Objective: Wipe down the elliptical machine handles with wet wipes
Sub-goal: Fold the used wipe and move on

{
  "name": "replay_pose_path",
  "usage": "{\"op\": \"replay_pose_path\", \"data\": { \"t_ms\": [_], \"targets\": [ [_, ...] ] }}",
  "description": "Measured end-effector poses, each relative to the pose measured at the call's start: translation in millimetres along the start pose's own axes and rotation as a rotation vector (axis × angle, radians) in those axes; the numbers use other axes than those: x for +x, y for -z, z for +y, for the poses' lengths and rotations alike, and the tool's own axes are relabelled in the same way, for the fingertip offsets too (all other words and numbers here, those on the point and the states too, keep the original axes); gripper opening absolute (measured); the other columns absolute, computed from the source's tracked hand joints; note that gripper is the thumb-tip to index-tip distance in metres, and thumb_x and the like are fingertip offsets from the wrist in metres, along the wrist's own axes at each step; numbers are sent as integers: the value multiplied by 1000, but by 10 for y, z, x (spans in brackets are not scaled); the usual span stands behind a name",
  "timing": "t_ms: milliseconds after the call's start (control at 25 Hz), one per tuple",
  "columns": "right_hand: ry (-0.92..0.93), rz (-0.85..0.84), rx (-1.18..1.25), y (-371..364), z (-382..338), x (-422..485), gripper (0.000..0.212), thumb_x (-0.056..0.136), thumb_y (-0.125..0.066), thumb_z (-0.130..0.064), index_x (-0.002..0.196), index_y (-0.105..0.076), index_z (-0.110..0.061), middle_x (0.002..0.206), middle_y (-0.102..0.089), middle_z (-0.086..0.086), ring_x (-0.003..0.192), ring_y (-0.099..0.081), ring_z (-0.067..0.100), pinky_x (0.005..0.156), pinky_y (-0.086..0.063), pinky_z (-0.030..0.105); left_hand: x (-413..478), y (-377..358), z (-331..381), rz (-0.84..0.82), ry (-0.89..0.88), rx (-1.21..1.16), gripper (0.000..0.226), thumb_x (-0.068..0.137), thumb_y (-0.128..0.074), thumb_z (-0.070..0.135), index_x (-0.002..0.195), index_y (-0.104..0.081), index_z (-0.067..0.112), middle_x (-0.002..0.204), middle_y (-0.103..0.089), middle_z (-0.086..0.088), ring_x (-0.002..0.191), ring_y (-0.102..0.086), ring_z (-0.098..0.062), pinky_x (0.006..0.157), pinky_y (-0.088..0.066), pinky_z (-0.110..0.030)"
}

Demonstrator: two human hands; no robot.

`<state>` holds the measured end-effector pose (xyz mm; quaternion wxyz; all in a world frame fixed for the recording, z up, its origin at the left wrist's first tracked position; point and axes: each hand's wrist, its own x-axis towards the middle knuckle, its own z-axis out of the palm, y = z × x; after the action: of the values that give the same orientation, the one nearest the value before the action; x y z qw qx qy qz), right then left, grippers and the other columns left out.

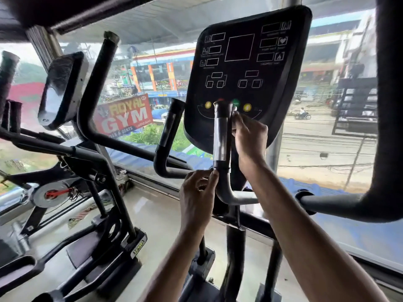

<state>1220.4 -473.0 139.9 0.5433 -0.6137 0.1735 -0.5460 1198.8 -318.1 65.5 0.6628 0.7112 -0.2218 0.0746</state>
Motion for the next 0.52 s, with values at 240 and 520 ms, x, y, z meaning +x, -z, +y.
{"op": "replay_pose_path", "data": {
  "t_ms": [240, 520],
  "targets": [
    [224, 10, -217, 240, -11, -393, 18, 98, -71, -24, 102, -83, -11, 82, -77, -11, 69, -60, -18, 62, -43, 9, 29, 25, -89, -78, -22, -141, 14, 96, -72, 32, 86, -72, 22, 86, -76, 6, 83, -72, -7, 76, -51, -25],
    [191, -83, -267, 795, 272, -1451, 20, 97, -72, -12, 106, -74, -30, 94, -77, -20, 88, -74, -4, 80, -57, 19, -173, 114, -381, -206, 96, -294, 12, 95, -71, 36, 104, -75, 28, 99, -78, 7, 95, -73, -12, 83, -55, -28]
  ]
}}
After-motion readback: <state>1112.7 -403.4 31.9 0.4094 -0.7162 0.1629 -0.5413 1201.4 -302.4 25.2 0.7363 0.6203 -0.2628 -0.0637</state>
